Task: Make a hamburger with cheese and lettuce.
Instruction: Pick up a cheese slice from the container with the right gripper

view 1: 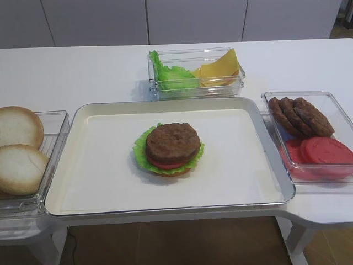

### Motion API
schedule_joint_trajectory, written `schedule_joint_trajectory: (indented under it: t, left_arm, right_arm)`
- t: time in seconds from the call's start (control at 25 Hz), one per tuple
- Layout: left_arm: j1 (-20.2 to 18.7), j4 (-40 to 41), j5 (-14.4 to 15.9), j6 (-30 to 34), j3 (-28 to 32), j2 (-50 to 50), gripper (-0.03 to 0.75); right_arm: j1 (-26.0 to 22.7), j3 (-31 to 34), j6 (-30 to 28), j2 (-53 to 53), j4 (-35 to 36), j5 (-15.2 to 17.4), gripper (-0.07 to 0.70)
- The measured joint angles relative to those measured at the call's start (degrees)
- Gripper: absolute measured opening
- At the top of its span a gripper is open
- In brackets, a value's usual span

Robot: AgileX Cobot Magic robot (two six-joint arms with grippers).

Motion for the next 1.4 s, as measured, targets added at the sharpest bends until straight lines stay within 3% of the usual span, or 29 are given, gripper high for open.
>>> schedule_joint_trajectory:
  t: [1.4]
  left_arm:
    - [0.00,0.00,0.00,0.00,0.00,0.00,0.580]
  right_arm:
    - [0.00,0.00,0.07,0.00,0.00,0.00,0.405]
